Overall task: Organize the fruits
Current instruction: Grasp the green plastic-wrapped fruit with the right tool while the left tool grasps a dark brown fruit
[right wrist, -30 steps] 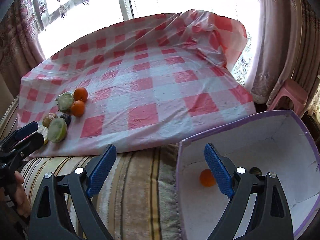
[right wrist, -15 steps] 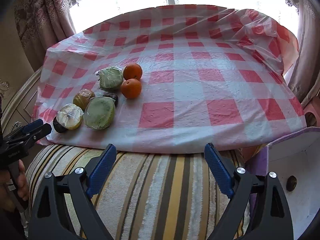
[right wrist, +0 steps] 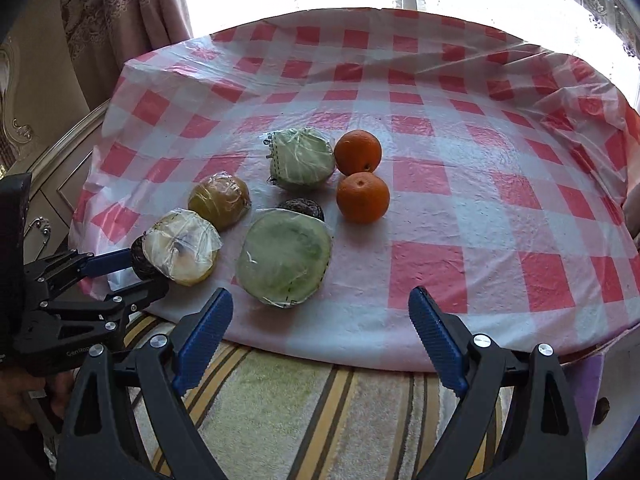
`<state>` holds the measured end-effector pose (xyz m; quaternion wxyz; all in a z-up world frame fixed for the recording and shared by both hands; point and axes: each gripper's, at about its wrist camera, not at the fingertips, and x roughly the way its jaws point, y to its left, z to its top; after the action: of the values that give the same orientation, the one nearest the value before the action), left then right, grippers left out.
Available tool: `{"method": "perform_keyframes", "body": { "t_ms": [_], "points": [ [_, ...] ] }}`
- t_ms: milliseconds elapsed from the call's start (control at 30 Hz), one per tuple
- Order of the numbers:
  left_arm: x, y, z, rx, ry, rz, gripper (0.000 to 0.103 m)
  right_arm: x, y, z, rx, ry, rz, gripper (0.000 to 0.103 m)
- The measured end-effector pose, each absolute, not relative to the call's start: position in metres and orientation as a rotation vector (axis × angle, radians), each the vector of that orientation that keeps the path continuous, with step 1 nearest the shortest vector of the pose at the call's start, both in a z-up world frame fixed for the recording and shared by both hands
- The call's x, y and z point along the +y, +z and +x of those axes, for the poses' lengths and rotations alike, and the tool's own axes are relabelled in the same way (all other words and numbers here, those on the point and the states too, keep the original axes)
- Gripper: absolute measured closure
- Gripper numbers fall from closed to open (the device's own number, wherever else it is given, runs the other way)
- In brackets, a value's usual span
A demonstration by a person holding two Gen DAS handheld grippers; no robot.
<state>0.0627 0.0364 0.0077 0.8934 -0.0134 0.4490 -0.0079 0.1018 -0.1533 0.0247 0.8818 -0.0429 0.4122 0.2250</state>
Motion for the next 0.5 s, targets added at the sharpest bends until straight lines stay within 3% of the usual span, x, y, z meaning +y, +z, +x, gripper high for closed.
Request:
{"method": "perform_keyframes", "body": {
  "t_ms": [400, 500],
  "points": [
    [0.043, 0.005, 0.07, 0.929, -0.012, -0.037, 0.055, -0.126, 0.018, 0.121, 0.872, 0.461, -0.103, 0.017],
    [0.045, 0.006, 0.069, 0.92, -0.009, -0.043, 0.062, -0.124, 0.017, 0.124, 0.876, 0.46, -0.103, 0.026]
  ]
}}
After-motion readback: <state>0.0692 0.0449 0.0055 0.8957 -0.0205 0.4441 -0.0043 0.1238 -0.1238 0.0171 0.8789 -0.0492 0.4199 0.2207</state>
